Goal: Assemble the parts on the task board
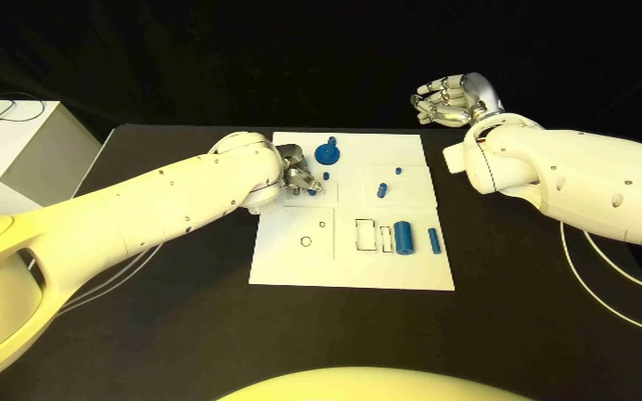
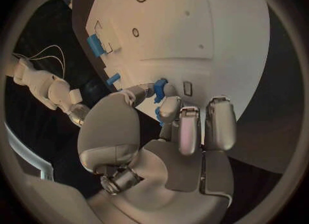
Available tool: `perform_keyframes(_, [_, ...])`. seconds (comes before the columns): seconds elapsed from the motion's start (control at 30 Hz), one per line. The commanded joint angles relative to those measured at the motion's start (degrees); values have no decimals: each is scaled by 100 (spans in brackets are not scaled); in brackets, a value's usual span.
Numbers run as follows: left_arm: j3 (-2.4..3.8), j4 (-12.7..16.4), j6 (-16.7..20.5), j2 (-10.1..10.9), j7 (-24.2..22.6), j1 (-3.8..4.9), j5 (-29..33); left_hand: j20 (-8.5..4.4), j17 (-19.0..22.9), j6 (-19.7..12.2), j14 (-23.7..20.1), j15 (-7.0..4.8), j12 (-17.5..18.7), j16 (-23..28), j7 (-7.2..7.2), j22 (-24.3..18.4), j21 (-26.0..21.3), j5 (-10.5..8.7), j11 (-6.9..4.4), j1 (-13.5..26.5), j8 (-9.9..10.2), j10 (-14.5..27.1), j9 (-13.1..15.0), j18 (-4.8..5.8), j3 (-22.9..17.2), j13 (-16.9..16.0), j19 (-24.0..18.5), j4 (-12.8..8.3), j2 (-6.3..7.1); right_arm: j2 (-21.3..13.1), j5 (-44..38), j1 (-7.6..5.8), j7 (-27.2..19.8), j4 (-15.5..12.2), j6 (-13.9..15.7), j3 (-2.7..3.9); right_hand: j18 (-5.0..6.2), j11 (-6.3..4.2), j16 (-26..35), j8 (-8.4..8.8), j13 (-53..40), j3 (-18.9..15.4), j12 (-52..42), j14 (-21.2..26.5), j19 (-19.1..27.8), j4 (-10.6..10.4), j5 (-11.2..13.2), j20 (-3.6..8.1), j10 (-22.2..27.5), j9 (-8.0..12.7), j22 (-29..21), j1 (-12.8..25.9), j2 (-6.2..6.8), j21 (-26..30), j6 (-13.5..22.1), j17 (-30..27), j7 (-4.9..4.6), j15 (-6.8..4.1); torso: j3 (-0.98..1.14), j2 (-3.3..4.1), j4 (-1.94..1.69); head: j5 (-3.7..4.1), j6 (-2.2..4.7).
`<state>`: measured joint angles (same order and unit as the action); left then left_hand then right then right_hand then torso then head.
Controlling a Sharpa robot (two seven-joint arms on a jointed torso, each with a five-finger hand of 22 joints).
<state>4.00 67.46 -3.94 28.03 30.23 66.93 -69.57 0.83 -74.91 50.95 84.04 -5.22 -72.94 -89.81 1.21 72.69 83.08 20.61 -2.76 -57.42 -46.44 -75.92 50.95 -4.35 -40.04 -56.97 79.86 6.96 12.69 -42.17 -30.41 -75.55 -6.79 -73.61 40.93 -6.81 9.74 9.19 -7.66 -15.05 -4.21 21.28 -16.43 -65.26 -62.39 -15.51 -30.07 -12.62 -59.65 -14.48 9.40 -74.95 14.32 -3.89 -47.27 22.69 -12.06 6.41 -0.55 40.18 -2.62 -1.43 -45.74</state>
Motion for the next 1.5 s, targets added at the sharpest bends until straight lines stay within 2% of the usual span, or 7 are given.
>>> perform_keyframes(0.03, [-51,2,-300,-51,43,-80,80,-7,-1509,78,596,-53,-31,-19,-32,6,5,-14,-9,25,44,27,-12,69,91,-7,19,21,17,4,-43,2,-51,-9,-72,1,73,10,37,27,6,-35,13,47,44,8,-25,11,11,5,-8,43,6,21,31,-7,-121,-9,0,-2,-1,5,5])
perform_keyframes(0.47, [-53,-83,-296,-96,42,-81,76,-7,-1509,109,596,-49,-34,-19,-25,10,-4,-34,-3,-11,74,41,-19,69,617,-4,24,291,26,-2,-43,2,-57,-17,-84,1,72,13,55,28,12,-42,9,70,65,7,-24,5,9,5,-27,49,4,24,27,-16,-122,-2,-1,-2,1,20,-1])
perform_keyframes(0.67, [-52,-56,-296,-69,36,-82,64,-5,-1509,128,596,-47,-46,-19,-23,16,-9,-82,1,-53,91,39,-17,70,1075,-17,29,541,81,-7,-43,3,-57,-22,-91,1,72,15,69,30,17,-51,7,87,81,4,-19,-1,9,5,-42,58,3,26,25,-23,-124,3,-7,0,0,28,-1])
perform_keyframes(0.73, [-52,-27,-298,-49,34,-83,61,-4,-1509,133,596,-45,-47,-19,-22,16,-13,-297,0,-104,100,42,-17,70,1248,-14,29,660,80,-11,-43,4,-59,-25,-88,1,72,16,73,31,18,-54,6,92,86,2,-17,-2,9,5,-46,61,2,26,25,-25,-125,5,-5,1,0,30,1])
perform_keyframes(0.77, [-51,-9,-295,-37,33,-83,60,-3,-1509,134,596,-44,-48,-19,-20,22,-13,-518,3,-163,108,44,-17,70,1366,-12,33,751,70,-12,-43,5,-61,-26,-85,1,71,17,78,32,19,-58,5,98,91,1,-15,-4,9,6,-51,65,2,26,25,-28,-125,7,-3,-2,1,35,4])
perform_keyframes(0.97, [-45,94,-260,23,31,-83,66,1,-1509,139,596,-38,-48,-19,-12,23,-18,-790,10,-267,123,50,-16,70,1626,-5,33,952,66,-18,-43,14,-68,-27,-77,1,71,20,94,36,24,-67,4,119,111,-2,-13,-11,12,7,-68,73,-1,28,26,-36,-128,14,-8,-11,-1,33,17])
perform_keyframes(1.5, [128,293,-257,199,32,-72,-48,4,-1509,141,596,-34,-49,-19,-5,37,-14,-886,16,-222,133,51,-19,72,1763,-3,41,978,41,-34,-57,38,-72,-26,-51,1,70,32,140,46,37,-88,7,177,170,-1,-20,-31,35,8,-116,79,-10,29,27,-63,-137,33,-8,-22,-25,22,40])
